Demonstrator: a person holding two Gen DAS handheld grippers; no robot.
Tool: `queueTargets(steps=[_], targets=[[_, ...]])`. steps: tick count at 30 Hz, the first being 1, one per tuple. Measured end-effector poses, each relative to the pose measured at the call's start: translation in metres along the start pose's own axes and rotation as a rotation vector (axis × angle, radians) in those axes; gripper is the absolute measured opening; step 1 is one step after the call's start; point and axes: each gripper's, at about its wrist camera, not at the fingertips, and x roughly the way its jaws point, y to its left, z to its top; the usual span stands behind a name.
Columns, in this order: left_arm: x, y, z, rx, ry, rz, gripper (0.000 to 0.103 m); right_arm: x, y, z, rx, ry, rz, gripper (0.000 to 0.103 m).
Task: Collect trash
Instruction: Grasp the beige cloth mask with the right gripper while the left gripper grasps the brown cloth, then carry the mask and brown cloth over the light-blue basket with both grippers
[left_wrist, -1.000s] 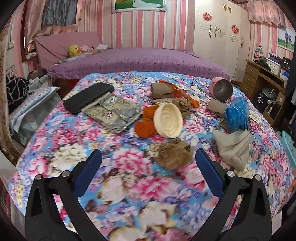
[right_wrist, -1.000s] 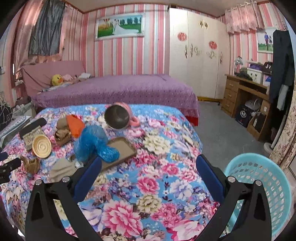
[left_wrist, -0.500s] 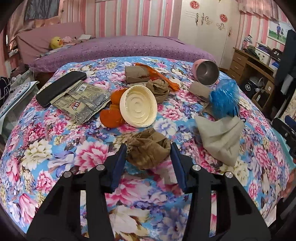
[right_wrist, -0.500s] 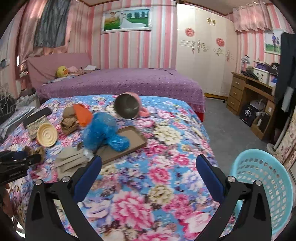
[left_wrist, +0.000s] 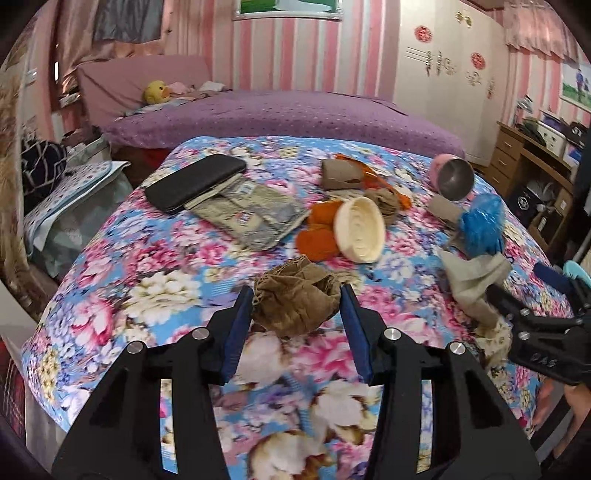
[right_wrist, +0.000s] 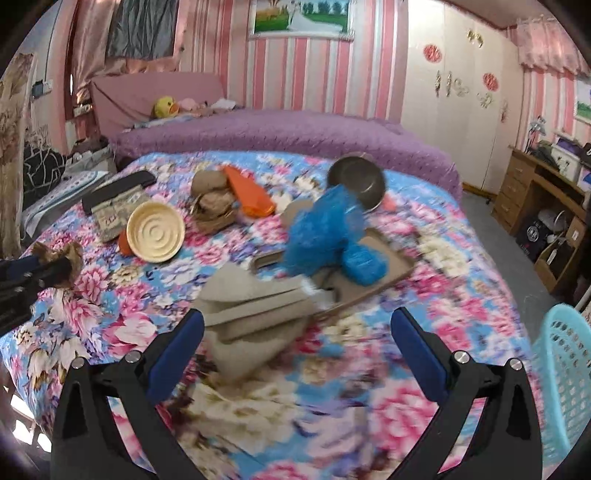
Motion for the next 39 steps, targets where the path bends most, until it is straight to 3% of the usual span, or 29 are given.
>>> queueTargets(steps=[1, 5, 8, 16, 30, 39], targets=[[0.000, 0.003, 0.000, -0.009, 0.000, 0.000, 0.047, 0.005, 0.003, 0.000, 0.000, 0.019, 0.006, 0.094], [0.000, 0.005, 0.003, -0.018, -0.008, -0.001, 0.047, 0.017, 0.011, -0.001, -0.033, 0.071, 0.048, 0.054], [0.000, 0.000, 0.004, -0.006, -0.018, -0.004, 0.047, 0.014, 0.007, -0.002, -0.015, 0.052, 0.118, 0.041], [-0.008, -0.010, 0.007, 0.018, -0.054, -0.010, 0.047, -0.018, -0.030, -0.005, 0.013, -0.002, 0.152, 0.035], [-0.019, -0.037, 0.008, 0.028, -0.083, -0.044, 0.047, -0.052, -0.109, -0.015, 0.090, -0.062, 0.060, 0.035], [-0.018, -0.084, 0.006, 0.061, -0.092, -0.077, 0.047, -0.066, -0.151, -0.023, 0.113, -0.092, -0.004, 0.035]])
